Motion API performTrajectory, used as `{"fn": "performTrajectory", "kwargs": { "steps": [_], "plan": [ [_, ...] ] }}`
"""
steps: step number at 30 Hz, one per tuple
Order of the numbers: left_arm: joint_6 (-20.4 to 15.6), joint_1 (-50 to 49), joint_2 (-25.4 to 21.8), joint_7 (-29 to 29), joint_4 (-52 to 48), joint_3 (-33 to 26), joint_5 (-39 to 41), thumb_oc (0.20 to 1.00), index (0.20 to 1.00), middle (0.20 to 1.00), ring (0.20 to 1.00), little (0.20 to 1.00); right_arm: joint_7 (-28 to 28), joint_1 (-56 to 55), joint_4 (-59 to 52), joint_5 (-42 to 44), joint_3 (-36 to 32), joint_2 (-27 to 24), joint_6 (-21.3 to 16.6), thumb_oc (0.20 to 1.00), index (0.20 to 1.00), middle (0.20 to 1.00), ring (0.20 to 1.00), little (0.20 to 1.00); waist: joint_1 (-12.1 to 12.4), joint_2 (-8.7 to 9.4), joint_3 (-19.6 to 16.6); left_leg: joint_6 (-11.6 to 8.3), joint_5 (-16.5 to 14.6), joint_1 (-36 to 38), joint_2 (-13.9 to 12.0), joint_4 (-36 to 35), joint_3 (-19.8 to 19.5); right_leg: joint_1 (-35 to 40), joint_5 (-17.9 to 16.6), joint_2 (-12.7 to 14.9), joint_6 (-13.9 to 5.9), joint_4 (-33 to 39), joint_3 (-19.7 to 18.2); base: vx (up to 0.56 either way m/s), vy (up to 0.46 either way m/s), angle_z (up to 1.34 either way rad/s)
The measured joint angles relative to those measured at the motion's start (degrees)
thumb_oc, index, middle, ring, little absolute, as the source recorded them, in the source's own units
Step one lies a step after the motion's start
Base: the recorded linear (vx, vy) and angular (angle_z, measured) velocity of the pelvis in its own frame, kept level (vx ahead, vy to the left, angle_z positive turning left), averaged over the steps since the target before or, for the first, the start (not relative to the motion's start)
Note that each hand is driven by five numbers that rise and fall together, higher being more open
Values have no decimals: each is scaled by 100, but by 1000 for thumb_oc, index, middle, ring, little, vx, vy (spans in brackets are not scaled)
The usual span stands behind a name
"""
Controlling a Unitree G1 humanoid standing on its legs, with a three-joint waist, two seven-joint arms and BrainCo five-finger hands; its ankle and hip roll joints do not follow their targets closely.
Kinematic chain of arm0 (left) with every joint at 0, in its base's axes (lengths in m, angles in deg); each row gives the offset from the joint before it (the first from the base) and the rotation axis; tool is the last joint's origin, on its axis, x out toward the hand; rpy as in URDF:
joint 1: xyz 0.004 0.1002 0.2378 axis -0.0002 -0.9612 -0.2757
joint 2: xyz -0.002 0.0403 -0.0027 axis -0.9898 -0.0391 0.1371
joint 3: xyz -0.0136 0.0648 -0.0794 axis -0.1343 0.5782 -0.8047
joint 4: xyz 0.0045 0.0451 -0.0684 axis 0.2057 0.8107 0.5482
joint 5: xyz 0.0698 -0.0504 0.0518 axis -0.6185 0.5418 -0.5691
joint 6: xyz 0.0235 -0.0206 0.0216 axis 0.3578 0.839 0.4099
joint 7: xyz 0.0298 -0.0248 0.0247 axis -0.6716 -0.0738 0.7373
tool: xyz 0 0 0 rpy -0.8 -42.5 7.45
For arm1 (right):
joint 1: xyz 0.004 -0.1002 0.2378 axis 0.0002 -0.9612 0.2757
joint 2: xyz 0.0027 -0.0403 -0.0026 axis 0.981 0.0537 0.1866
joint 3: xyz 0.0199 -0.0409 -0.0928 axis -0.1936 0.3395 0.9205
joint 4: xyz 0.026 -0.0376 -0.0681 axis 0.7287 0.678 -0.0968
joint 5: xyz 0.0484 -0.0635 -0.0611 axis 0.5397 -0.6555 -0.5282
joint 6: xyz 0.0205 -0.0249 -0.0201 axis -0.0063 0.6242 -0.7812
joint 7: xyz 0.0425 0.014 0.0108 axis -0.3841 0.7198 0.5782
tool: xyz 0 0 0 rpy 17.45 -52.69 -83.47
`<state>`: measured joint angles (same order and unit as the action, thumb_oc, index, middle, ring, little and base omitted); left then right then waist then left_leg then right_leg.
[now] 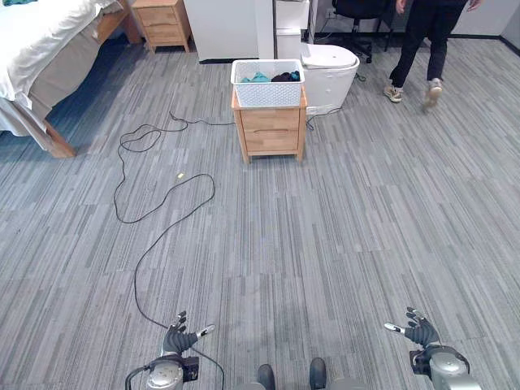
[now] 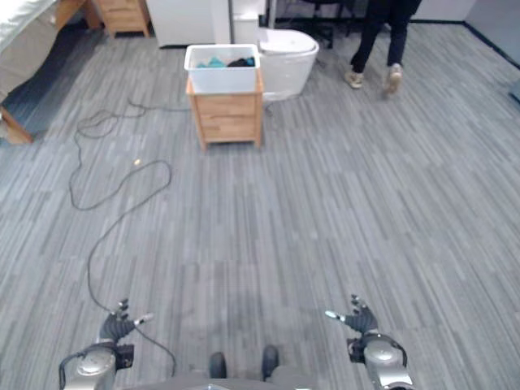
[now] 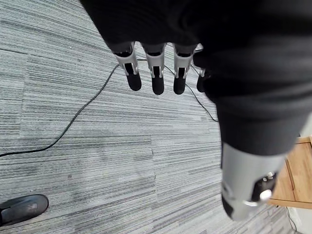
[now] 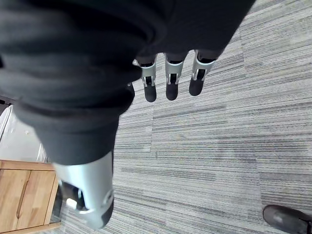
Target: Grab the laundry basket,head to the washer,open it,put in the laundry and shut it.
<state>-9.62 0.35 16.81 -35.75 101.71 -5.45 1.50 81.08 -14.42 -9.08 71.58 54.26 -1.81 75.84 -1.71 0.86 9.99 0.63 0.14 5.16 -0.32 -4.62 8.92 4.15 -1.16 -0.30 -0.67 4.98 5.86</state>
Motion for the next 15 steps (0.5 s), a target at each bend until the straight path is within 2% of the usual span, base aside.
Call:
{"fn": "performTrajectory", "kwargs": {
  "steps": [15],
  "plan": [
    [14, -74, 25, 29, 7, -26, 213, 1000, 1000, 1000, 1000, 1000, -4, 37, -7, -5, 22, 16, 24, 1000, 1000, 1000, 1000, 1000, 36, 117, 49, 16, 1, -225, 33, 2, -1, -229, -34, 27, 19, -33, 1, 28, 61, 0]
  ]
}}
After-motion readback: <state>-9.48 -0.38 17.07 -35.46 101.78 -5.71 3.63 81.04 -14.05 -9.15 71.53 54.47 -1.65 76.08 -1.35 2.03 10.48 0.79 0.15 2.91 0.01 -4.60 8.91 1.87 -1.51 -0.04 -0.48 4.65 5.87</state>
